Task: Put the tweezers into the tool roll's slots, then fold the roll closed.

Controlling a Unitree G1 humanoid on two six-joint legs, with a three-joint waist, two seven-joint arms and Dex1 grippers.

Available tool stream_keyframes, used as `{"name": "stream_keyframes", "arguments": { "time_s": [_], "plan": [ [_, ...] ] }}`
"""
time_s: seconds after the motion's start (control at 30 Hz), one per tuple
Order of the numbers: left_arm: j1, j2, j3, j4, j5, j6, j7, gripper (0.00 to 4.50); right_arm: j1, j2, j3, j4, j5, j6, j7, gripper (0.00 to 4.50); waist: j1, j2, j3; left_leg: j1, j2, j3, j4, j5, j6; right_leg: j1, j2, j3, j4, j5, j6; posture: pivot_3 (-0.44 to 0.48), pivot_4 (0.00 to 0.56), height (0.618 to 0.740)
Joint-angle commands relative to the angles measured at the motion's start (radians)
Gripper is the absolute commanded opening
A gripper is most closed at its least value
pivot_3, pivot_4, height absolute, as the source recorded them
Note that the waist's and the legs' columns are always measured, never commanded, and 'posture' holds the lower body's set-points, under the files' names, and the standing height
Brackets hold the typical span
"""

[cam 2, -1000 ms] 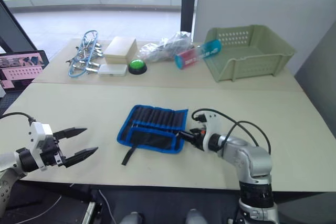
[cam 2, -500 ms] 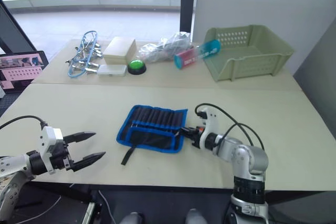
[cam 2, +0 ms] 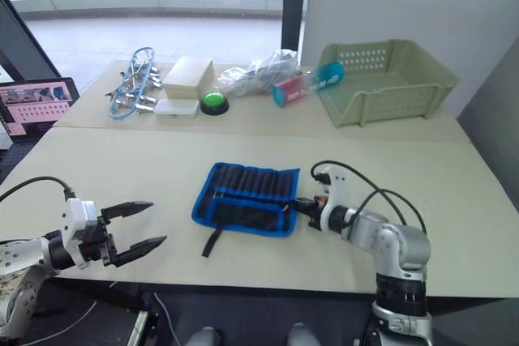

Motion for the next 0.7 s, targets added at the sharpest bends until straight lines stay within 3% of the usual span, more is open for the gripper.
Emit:
{"name": "stream_keyframes", "arguments": {
  "time_s": [0.03, 0.13, 0.53, 0.7],
  "plan": [
    [-0.026, 0.015, 0.005, 0.012, -0.037, 0.004, -0.042, 4.5, -0.035, -0.05, -0.001, -0.017, 0.03, -0.003, 0.041, 0.02, -0.001, 0.0, 0.0, 0.0, 0.0, 0.0, 0.0, 0.0, 0.0, 0.0, 0.0, 0.0, 0.0, 0.0, 0.0, 0.0, 0.15, 0.74],
    [-0.041, 0.017, -0.006, 0.021, -0.03, 0.01, -0.058, 4.5, -0.067, -0.087, 0.002, -0.016, 0.037, 0.01, 0.057, 0.02, -0.003, 0.0, 0.0, 0.0, 0.0, 0.0, 0.0, 0.0, 0.0, 0.0, 0.0, 0.0, 0.0, 0.0, 0.0, 0.0, 0.15, 0.74],
    [-0.032, 0.015, -0.024, -0.013, -0.029, 0.053, -0.06, 4.5, -0.2, 0.118, -0.063, -0.131, 0.098, 0.195, -0.142, 0.02, -0.004, 0.0, 0.0, 0.001, 0.0, 0.0, 0.0, 0.0, 0.001, -0.001, 0.0, 0.0, 0.004, 0.0, 0.0, 0.0, 0.15, 0.74],
    [-0.013, 0.013, -0.033, -0.053, -0.037, 0.088, -0.057, 4.5, -0.185, 0.255, 0.075, -0.135, -0.015, 0.14, -0.283, 0.02, -0.017, 0.0, 0.0, 0.001, 0.0, 0.0, 0.0, 0.0, 0.001, -0.003, 0.0, 0.0, 0.007, 0.0, 0.0, 0.0, 0.15, 0.74]
  ]
}}
